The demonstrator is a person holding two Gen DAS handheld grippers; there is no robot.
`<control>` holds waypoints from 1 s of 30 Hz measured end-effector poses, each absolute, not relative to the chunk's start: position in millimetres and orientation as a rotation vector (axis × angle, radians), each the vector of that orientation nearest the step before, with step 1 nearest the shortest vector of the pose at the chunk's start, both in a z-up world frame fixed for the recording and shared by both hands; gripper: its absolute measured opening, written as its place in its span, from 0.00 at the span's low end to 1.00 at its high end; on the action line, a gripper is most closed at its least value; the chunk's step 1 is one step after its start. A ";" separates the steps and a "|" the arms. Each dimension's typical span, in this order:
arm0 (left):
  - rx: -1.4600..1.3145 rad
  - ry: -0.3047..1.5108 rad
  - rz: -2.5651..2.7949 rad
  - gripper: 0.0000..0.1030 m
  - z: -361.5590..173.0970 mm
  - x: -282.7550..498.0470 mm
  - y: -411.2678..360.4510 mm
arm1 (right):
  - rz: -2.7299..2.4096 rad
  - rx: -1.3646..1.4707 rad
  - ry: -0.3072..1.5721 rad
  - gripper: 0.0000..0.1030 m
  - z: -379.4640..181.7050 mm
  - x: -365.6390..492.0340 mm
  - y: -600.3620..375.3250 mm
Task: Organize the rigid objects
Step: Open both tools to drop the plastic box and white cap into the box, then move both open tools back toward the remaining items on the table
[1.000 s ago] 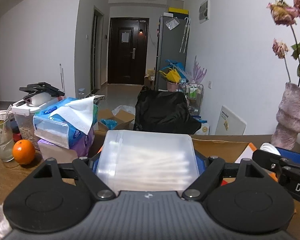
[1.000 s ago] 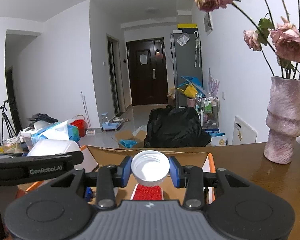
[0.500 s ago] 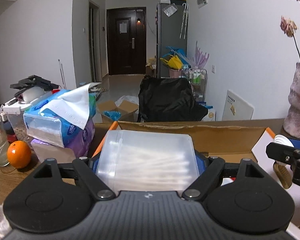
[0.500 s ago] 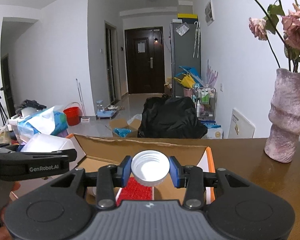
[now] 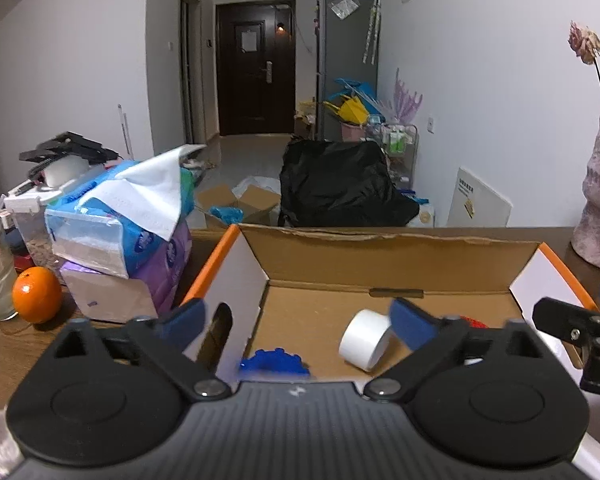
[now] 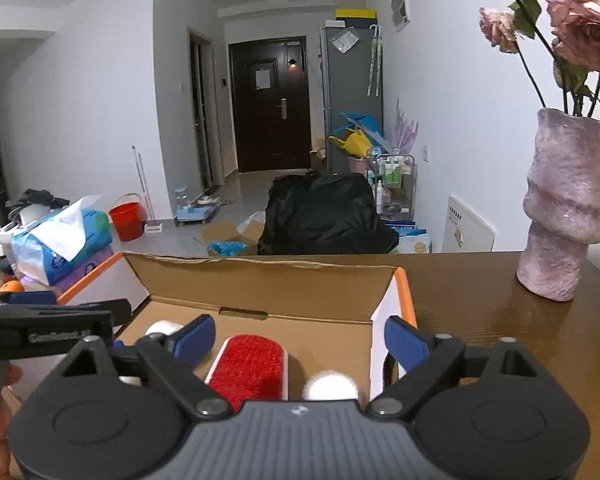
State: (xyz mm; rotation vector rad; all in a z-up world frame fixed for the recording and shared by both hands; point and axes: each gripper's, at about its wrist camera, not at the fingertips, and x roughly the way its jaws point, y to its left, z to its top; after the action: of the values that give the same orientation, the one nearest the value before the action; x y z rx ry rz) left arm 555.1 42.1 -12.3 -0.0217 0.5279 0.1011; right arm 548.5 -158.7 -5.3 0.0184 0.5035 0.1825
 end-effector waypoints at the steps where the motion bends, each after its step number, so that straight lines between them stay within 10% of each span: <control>1: -0.021 0.523 0.101 1.00 -11.6 554.6 41.9 | 0.186 0.022 0.506 0.90 -5.4 548.8 -159.5; 30: -0.044 0.488 0.105 1.00 7.6 513.3 41.3 | 0.163 0.028 0.446 1.00 20.2 505.8 -169.3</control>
State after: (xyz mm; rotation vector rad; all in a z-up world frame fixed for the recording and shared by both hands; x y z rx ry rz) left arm 513.3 41.3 7.6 -0.0439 0.4883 0.1049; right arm 505.8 -169.3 20.2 0.0282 0.4464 0.1634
